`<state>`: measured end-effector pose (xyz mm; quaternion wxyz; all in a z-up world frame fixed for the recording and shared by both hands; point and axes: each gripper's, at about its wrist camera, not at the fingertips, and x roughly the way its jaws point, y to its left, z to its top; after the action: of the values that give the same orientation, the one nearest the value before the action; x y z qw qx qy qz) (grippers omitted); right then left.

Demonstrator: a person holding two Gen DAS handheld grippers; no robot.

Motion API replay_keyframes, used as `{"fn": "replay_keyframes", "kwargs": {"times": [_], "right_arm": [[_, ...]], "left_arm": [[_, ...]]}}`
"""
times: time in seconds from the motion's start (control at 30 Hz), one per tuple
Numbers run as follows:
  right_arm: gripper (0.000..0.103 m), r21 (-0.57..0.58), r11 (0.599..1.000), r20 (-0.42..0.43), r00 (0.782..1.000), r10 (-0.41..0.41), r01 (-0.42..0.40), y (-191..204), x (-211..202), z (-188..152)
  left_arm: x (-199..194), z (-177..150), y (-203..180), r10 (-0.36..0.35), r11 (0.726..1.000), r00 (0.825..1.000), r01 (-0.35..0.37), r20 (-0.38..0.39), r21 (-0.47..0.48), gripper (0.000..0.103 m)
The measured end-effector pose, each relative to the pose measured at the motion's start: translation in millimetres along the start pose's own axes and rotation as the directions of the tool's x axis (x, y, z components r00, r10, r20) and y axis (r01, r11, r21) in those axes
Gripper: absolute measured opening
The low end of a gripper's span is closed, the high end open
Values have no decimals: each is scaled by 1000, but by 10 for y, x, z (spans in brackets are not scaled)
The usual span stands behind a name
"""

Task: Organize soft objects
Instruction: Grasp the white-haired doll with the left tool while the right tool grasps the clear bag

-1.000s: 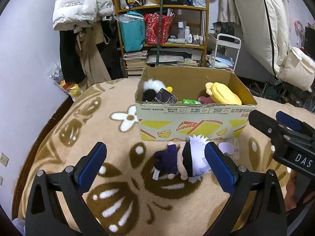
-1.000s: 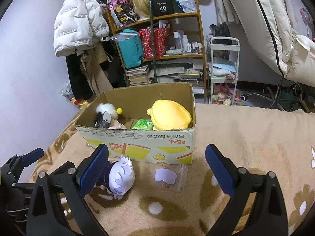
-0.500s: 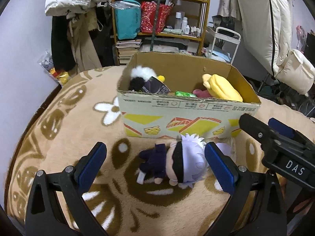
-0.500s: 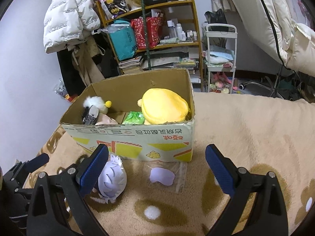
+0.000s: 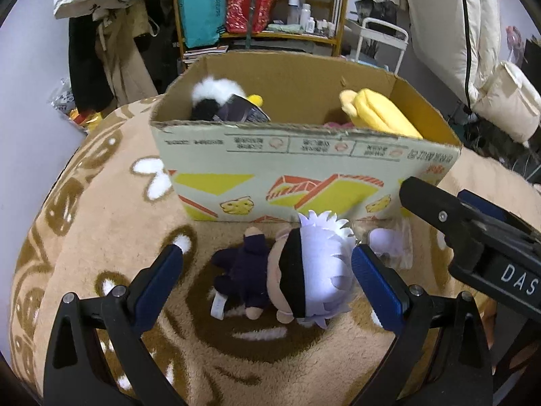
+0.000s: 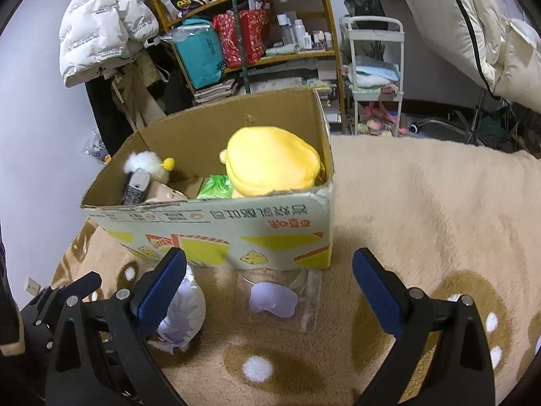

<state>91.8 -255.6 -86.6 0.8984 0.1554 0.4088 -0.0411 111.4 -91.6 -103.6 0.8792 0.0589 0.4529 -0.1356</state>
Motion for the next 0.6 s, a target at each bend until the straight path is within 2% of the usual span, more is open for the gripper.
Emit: {"fn": "replay_keyframes", "kwargs": {"times": [0.23, 0.6], "right_arm": [[103, 10, 1000, -46, 999, -16, 17, -48, 140, -49], [103, 60, 998, -117, 993, -17, 24, -150, 315, -107]], "left_arm": [[153, -39, -84, 13, 999, 999, -11, -43, 36, 99], [212, -95, -195, 5, 997, 998, 0, -62, 83, 99]]}}
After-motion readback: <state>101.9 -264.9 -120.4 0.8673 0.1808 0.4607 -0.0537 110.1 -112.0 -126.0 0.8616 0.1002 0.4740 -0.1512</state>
